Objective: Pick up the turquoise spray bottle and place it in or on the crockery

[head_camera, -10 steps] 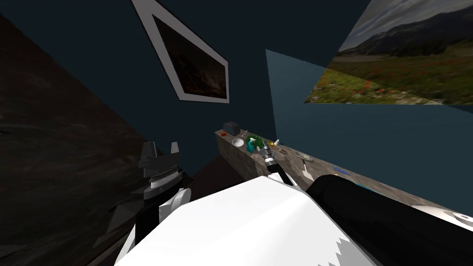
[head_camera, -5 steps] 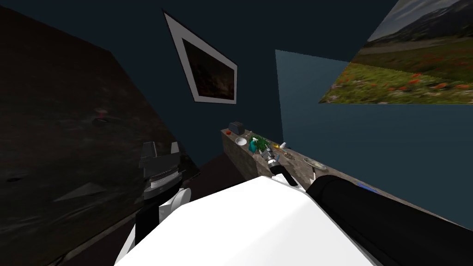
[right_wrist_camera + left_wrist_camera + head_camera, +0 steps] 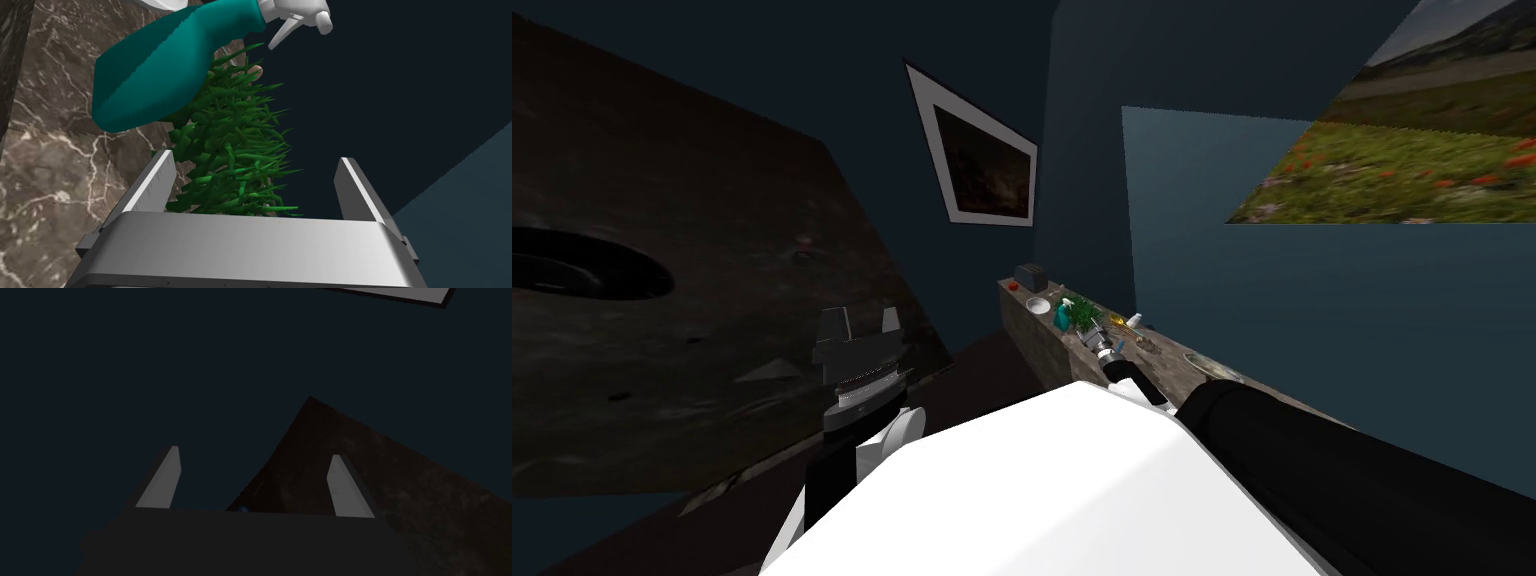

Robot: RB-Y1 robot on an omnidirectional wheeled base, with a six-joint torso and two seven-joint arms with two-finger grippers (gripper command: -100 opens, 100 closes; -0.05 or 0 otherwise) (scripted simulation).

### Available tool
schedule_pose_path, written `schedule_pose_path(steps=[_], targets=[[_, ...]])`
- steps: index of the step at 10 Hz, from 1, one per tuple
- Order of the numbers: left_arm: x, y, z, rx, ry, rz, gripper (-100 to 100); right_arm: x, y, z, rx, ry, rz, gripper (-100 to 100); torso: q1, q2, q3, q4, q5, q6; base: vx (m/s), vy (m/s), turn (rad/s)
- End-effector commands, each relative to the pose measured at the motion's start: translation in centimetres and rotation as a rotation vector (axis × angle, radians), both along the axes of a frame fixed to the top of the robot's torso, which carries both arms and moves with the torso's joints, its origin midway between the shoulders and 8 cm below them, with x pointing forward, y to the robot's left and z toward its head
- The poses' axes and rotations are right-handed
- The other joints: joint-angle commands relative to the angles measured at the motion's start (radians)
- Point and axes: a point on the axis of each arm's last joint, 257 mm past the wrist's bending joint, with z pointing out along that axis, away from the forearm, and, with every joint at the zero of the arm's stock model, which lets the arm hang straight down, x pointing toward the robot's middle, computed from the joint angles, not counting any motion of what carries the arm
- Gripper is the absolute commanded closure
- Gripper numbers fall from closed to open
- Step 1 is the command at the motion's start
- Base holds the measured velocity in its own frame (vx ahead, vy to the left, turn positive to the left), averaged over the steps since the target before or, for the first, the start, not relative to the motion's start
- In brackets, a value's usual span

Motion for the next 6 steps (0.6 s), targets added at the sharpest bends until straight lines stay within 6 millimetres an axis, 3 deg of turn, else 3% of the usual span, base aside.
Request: schedule_pose_path(steps=[1,4,6], targets=[[0.0,0.0,0.0,0.000,0.000,0.000,0,-0.9,-0.9,-1.2,0.074,0.038,-0.023,-100,0.000,0.000,0.000,0.000,0.000,0.000,-0.046,-0.033,0.238],[0.0,0.0,0.0,0.000,0.000,0.000,0,-1.6,-1.6,-2.2,0.147,0.070,-0.043,-100,-0.001,0.000,0.000,0.000,0.000,-0.001,-0.036,-0.041,0.169],[0.0,0.0,0.0,0.000,0.000,0.000,0,-3.0,-2.8,-3.2,0.253,0.107,-0.081,-100,0.000,-0.001,0.000,0.000,0.000,-0.001,-0.034,-0.043,0.304]])
